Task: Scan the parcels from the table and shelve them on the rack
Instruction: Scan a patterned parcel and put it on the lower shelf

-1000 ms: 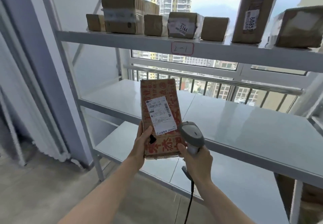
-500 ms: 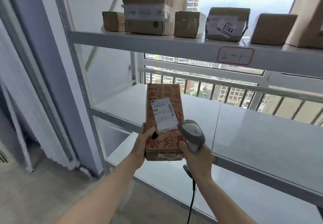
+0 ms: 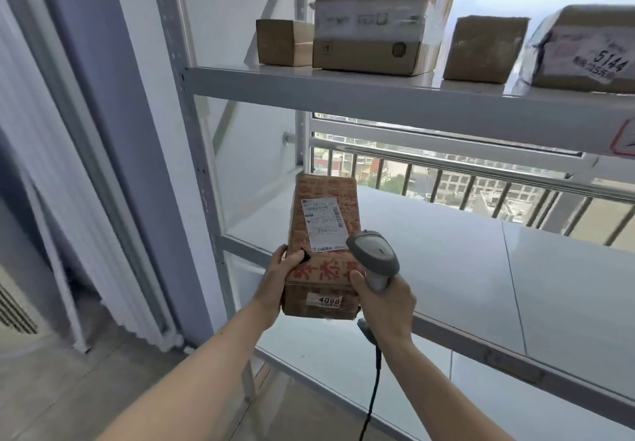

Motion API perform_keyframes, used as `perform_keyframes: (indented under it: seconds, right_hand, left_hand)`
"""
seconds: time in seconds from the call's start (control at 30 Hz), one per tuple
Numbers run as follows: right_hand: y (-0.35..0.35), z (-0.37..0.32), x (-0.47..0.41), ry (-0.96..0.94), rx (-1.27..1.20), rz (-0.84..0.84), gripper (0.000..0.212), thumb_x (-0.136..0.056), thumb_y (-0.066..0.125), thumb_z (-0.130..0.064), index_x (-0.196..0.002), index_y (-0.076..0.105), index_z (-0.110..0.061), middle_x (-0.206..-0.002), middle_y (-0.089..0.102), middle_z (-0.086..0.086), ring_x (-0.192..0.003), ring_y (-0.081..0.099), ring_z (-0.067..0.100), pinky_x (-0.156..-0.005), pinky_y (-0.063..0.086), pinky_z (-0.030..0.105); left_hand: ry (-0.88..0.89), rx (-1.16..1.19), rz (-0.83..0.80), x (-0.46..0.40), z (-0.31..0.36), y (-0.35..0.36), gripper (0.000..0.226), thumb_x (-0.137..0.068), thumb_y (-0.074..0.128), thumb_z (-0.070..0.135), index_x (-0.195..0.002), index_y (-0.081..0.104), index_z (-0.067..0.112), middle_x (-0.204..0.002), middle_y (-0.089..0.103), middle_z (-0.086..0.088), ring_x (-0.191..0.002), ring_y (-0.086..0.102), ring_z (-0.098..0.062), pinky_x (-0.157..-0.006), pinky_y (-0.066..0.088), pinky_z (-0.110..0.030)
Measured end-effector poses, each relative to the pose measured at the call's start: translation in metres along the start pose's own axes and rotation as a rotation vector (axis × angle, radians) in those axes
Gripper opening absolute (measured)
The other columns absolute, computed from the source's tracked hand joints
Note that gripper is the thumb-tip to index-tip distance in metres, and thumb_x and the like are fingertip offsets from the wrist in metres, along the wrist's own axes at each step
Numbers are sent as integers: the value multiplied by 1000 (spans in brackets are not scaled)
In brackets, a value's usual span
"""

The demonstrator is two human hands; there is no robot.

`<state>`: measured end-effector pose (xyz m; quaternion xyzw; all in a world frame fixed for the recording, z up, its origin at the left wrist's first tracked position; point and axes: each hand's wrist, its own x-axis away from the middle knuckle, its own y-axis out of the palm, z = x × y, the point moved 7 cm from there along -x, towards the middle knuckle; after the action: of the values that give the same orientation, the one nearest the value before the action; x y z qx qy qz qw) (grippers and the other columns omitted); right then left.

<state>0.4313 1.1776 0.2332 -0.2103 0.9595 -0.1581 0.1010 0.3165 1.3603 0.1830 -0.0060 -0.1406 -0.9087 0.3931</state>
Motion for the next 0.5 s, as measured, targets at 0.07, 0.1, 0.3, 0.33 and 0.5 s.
perform_keyframes:
  seconds: [0.07, 0.1, 0.3, 0.33, 0.5]
  right_hand:
    - [18, -6, -8, -4, 10, -15, 19, -84, 77, -29, -86, 62, -17, -70, 60, -8, -67, 55, 8, -61, 37, 26]
    - [26, -8, -12, 0, 7, -22, 18, -84, 77, -28, -86, 62, -17, -70, 60, -8, -67, 55, 9, -63, 37, 27]
    - [71, -15, -46, 16, -10, -56, 13, -85, 74, -26, -87, 63, -18, -73, 63, -6, -72, 58, 14, -71, 42, 28]
    - [77, -16, -53, 14, -12, -62, 13, -85, 74, -25, -87, 63, -18, -73, 63, -6, -72, 58, 15, -71, 42, 28]
    - [104, -24, -88, 3, -3, -83, 12, -85, 73, -22, -88, 61, -20, -74, 62, -8, -73, 58, 15, -72, 40, 26]
  left_hand:
    - [2, -18, -16, -10, 6, -10, 57, -81, 66, 46, -132, 55, 22, -119, 72, -15, -106, 70, -37, -91, 58, -51]
    - [1, -24, -23, -16, 8, -15, 53, -84, 64, 45, -132, 57, 21, -119, 71, -16, -105, 70, -37, -89, 59, -48]
    - [-40, -27, -26, -55, 18, -34, 29, -102, 46, 31, -124, 62, 20, -106, 76, -13, -84, 75, -25, -64, 61, -30]
    - [-43, -23, -24, -63, 20, -36, 29, -103, 45, 30, -123, 62, 20, -103, 77, -12, -81, 75, -24, -61, 60, -29]
    - [-50, -22, -16, -101, 30, -49, 32, -103, 43, 33, -125, 61, 18, -106, 76, -12, -84, 75, -24, -62, 59, -29]
